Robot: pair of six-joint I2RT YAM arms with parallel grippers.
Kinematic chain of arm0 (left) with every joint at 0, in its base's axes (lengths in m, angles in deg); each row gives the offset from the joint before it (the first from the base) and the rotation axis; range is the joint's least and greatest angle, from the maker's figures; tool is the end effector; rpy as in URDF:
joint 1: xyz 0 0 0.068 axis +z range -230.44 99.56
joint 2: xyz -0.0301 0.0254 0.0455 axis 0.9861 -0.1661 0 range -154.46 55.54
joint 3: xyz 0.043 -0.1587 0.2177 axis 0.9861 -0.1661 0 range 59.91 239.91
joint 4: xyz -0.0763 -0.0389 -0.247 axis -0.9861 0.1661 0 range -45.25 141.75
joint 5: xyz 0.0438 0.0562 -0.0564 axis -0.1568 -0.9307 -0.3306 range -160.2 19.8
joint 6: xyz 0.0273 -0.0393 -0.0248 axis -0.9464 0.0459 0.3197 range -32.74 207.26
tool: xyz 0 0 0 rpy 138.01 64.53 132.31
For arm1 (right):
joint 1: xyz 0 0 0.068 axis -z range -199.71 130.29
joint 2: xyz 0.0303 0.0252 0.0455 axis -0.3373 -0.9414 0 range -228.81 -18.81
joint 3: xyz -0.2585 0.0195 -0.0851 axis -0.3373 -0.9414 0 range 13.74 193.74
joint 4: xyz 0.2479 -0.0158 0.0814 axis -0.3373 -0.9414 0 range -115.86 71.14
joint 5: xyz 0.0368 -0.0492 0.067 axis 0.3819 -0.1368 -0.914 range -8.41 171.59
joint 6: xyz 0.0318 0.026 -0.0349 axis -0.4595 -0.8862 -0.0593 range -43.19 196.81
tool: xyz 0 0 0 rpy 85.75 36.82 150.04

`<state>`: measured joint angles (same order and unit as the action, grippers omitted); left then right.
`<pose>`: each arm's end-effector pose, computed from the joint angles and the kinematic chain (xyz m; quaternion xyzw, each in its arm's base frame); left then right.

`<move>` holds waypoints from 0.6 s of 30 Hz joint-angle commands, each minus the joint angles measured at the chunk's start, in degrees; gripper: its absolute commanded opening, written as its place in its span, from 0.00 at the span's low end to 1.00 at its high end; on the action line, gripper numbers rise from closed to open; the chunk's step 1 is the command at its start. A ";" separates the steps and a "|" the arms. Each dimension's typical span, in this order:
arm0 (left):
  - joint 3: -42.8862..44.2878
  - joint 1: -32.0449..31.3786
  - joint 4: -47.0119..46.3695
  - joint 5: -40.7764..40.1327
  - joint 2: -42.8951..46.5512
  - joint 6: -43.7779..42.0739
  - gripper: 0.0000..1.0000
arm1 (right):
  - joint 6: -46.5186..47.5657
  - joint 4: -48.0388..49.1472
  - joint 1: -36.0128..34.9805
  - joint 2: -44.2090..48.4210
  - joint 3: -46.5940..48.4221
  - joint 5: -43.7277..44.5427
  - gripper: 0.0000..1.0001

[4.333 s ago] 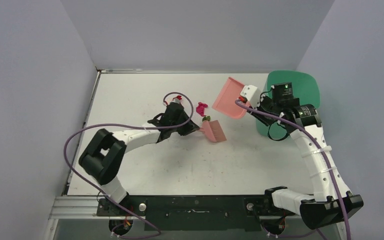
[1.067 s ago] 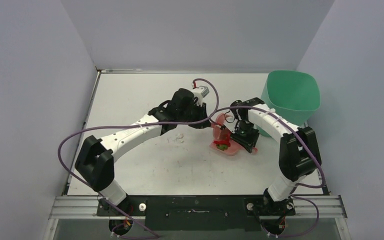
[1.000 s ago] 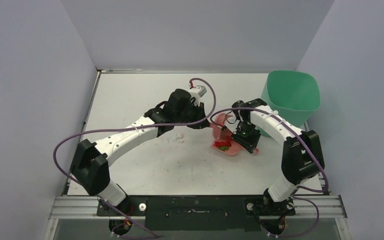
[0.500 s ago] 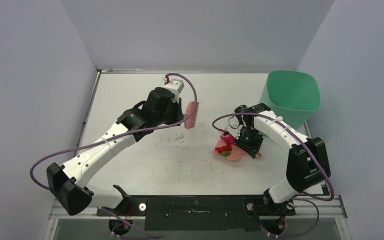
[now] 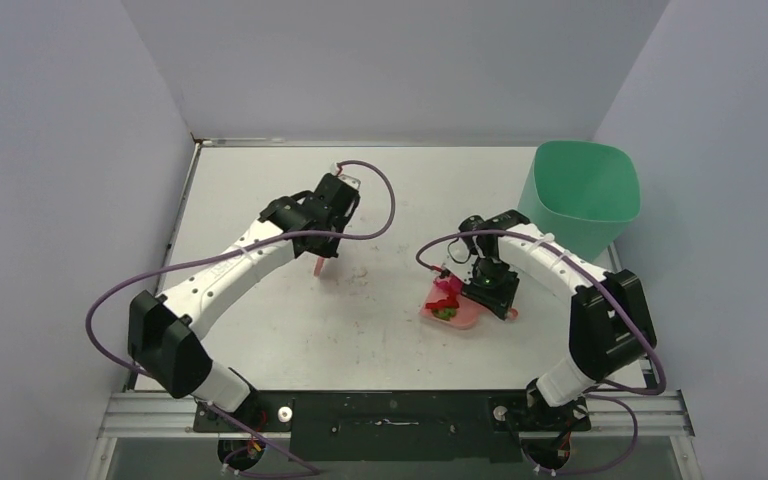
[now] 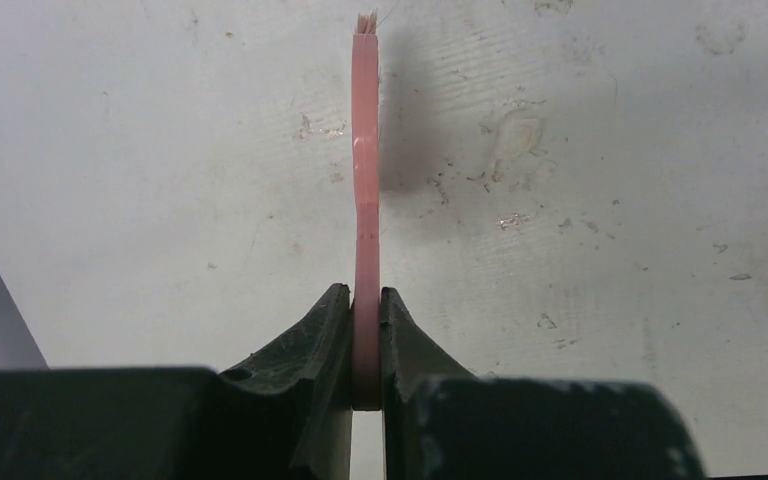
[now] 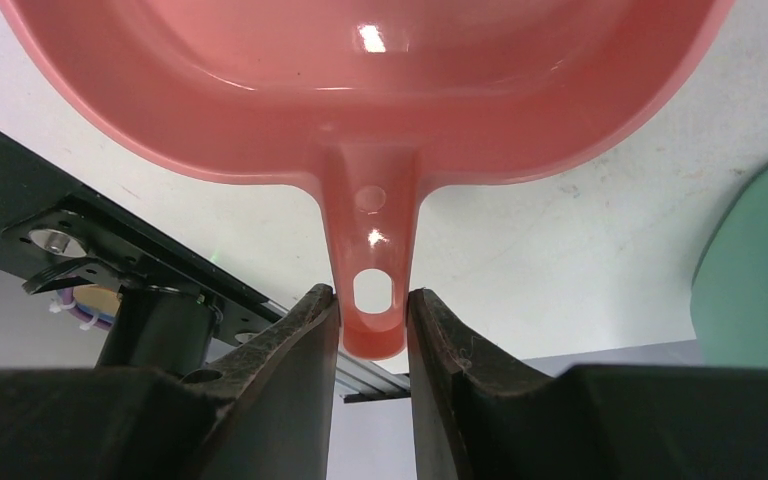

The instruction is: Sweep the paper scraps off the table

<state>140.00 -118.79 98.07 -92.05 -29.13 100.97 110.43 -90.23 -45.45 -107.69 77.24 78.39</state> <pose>0.2446 -0.1766 0.3261 0.1501 0.9330 0.0445 0.3239 0.2235 0.1099 0.2179 0.4927 -0.8678 -0.0319 0.0568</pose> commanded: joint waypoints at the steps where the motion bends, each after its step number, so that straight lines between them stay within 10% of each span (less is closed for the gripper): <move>1: 2.68 0.20 -0.24 3.06 -3.85 -1.16 0.00 | -1.69 1.76 -2.37 -3.11 1.05 0.66 0.05; 18: 1.30 0.03 -13.48 38.16 -3.92 7.60 0.00 | -7.95 6.66 -12.48 -15.38 9.24 -3.06 0.05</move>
<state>140.03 -118.52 89.20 -64.99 -35.90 104.95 104.71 -85.38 -55.79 -121.77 83.43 76.97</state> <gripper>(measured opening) 0.089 0.283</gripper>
